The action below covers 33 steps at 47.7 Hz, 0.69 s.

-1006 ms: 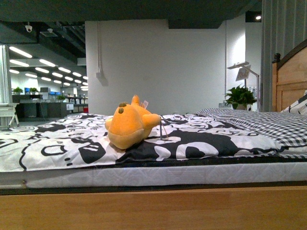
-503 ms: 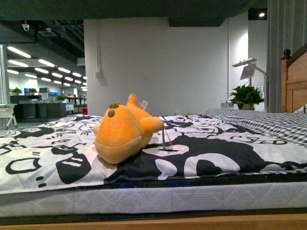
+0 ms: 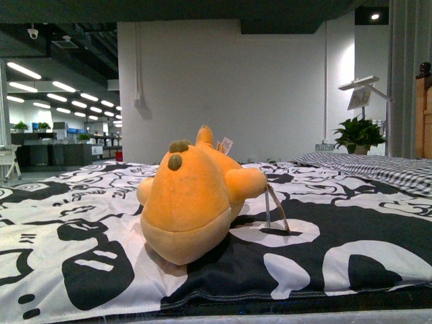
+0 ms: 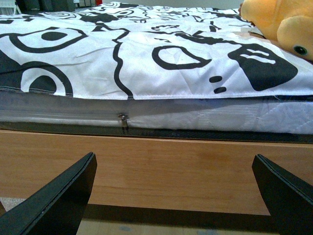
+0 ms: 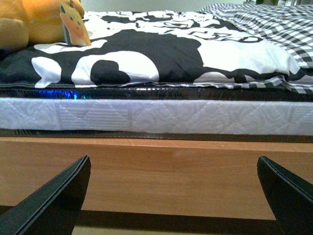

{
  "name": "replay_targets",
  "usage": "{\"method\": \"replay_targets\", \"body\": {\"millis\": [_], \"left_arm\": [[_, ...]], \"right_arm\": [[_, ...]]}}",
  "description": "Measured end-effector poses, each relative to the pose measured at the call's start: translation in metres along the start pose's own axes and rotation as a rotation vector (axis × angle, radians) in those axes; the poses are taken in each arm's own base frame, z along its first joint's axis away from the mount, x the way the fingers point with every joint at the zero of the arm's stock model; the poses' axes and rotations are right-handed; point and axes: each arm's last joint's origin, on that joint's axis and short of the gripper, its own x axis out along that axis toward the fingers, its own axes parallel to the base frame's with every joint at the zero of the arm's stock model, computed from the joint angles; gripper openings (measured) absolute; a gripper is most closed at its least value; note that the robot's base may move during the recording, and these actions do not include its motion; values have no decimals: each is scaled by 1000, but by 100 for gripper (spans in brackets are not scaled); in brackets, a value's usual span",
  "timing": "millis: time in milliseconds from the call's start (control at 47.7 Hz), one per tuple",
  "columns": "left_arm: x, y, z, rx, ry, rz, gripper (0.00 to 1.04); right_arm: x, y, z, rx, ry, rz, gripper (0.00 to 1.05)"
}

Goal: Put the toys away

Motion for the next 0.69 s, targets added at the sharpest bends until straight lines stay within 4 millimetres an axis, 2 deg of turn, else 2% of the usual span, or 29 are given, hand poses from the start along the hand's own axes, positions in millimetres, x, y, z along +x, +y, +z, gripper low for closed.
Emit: {"method": "replay_targets", "body": {"millis": [314,398,461,566,692], "left_arm": [[0,0,0,0,0,0,99],[0,0,0,0,0,0,99],[0,0,0,0,0,-1,99],[0,0,0,0,0,-1,99],[0,0,0,0,0,0,99]], "right_arm": [[0,0,0,2,1,3,104],[2,-2,-1,98,126,107,104],[5,-5,4,146,156,127,104],[13,-12,24,169,119,126,104],[39,-18,75,145,13,124,104]]}}
